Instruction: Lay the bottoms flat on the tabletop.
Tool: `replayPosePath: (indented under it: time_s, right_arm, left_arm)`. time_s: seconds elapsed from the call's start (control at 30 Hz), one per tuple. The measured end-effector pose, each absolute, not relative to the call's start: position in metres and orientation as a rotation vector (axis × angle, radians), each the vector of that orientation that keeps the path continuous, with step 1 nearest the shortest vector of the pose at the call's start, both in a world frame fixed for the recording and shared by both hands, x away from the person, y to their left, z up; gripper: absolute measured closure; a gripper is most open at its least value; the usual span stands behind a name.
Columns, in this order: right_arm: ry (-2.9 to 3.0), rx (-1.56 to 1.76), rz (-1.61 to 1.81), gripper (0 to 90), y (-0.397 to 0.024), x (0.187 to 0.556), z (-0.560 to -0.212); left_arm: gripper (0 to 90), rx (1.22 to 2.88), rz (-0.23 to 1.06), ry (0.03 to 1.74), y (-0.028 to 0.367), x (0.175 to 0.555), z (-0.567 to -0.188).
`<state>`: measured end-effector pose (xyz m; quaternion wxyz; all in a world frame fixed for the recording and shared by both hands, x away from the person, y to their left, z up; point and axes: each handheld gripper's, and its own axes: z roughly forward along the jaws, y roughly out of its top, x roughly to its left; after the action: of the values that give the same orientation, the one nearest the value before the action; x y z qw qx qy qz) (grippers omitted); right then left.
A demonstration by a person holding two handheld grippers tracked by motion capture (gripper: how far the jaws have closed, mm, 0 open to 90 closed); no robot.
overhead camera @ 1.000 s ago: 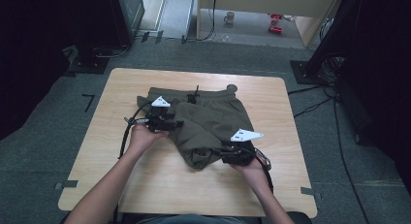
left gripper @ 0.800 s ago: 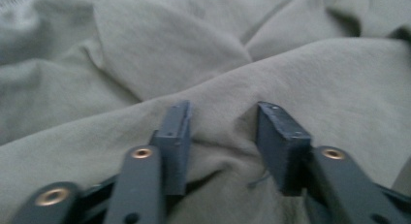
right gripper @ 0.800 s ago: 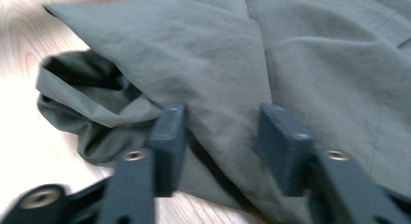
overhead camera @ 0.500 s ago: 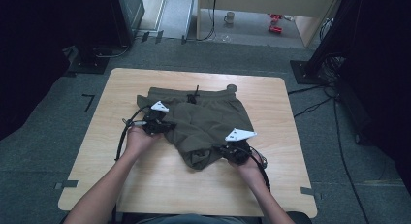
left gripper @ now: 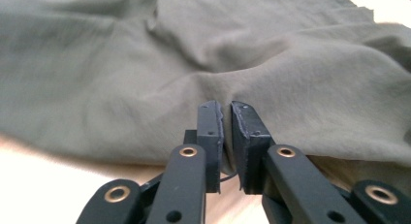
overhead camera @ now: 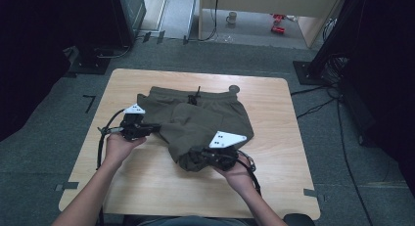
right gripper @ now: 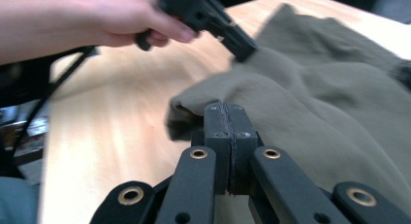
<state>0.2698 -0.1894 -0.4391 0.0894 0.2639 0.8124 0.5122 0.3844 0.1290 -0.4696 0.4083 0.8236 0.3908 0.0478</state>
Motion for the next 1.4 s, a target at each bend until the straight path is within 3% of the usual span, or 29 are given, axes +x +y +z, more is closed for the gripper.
replayPosePath:
  time_s: [0.37, 0.7, 0.77, 0.83, 0.97, 1.4]
  right_arm:
    - [2.615, 0.673, 1.526, 89.5, -0.126, 0.258, -0.464]
    - [2.753, 0.66, 1.479, 88.6, -0.09, 0.258, -0.494]
    - [2.765, 0.648, 1.473, 82.6, -0.087, 0.257, -0.497]
    - [2.751, 0.662, 1.508, 74.3, -0.089, 0.259, -0.495]
    - [2.675, 0.656, 1.548, 66.5, -0.101, 0.262, -0.483]
    - [2.505, 0.822, 1.417, 60.8, -0.178, 0.296, -0.472]
  left_arm:
    - [71.7, 1.999, 0.155, 1.069, 0.16, 0.374, -0.462]
    - [66.8, 1.985, 0.166, 0.998, 0.137, 0.372, -0.446]
    - [65.9, 1.995, 0.164, 0.984, 0.131, 0.372, -0.445]
    - [64.4, 2.001, 0.169, 0.977, 0.127, 0.372, -0.445]
    - [64.0, 2.001, 0.17, 0.965, 0.12, 0.373, -0.441]
    - [59.5, 2.031, 0.178, 0.887, 0.077, 0.371, -0.423]
